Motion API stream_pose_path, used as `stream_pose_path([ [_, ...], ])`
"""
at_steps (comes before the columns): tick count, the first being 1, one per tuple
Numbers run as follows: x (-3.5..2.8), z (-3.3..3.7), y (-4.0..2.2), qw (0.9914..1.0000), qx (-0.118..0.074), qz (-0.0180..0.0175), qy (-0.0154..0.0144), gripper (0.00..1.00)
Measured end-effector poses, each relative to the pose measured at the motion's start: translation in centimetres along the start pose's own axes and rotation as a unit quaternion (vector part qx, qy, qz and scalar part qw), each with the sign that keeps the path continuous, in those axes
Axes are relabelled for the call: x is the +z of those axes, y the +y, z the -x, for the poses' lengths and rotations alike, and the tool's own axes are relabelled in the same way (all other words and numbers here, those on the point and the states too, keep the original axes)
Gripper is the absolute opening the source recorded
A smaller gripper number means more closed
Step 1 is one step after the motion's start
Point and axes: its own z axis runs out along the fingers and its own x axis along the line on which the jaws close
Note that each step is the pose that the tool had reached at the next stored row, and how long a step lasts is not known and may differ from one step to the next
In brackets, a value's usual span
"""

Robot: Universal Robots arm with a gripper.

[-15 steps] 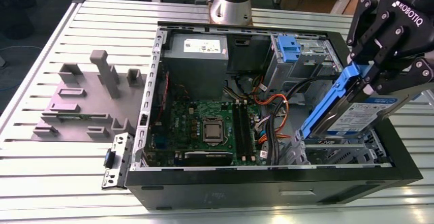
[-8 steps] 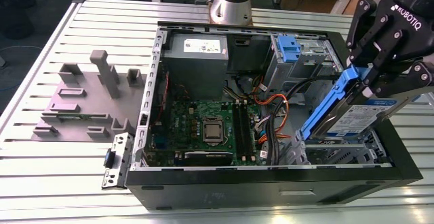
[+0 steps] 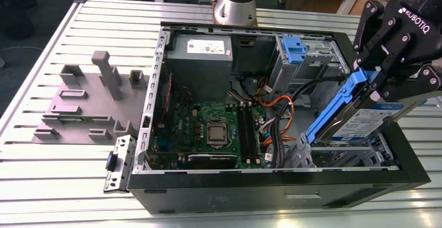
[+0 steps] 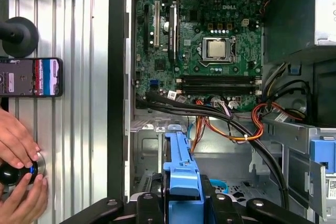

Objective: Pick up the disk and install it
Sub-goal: 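Insert the disk into the insertion slot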

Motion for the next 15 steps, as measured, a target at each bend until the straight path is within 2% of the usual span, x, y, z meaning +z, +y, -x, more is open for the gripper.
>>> stream_pose_path([
  [9,0.57,-0.01,0.01,0.99999,-0.004,-0.0013,-0.0001,0.36],
  [15,0.62,-0.01,0.01,0.99999,-0.005,-0.0013,-0.0001,0.36],
])
